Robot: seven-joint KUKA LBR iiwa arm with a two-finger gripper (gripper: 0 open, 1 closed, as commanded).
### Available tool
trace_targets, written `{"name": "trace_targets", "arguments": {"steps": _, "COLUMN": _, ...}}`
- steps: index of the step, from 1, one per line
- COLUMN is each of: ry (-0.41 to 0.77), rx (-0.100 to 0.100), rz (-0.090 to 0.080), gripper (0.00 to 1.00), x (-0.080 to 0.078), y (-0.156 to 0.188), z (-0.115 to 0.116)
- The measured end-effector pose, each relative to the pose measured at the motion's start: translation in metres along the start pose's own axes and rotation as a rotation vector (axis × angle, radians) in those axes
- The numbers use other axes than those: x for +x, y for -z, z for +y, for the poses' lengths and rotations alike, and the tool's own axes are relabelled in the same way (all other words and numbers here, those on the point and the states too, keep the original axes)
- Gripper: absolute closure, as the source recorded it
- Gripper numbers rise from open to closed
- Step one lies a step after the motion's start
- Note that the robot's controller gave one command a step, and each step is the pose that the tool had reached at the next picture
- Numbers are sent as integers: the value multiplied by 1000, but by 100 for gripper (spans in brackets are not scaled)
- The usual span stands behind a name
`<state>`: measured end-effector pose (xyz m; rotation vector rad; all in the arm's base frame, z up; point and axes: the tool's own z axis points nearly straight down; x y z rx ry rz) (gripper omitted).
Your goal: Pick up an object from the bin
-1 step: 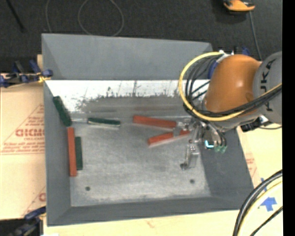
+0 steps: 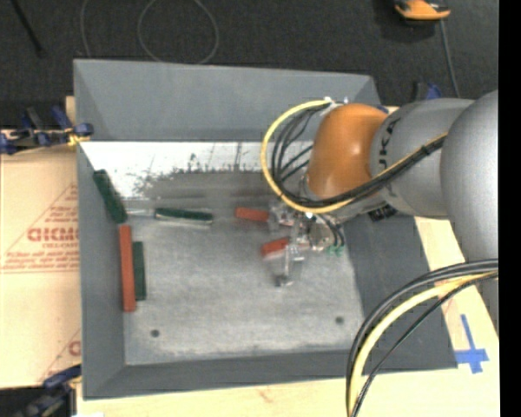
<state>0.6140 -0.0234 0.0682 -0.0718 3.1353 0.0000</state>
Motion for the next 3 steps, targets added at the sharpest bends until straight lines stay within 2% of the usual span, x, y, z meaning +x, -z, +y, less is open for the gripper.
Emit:
{"name": "trace_targets", "arguments": {"steps": 1, "ry": 0, "rx": 2, "rz": 0, "gripper": 100, "x": 0, "y": 3, "z": -1}}
{"name": "trace_targets", "arguments": {"steps": 2, "ry": 585, "rx": 2, "rz": -2, "gripper": 100, "x": -3, "y": 40, "z": -31}}
{"name": "trace_targets", "arguments": {"steps": 3, "ry": 590, "rx": 2, "rz": -6, "gripper": 100, "x": 14, "y": 147, "z": -6}}
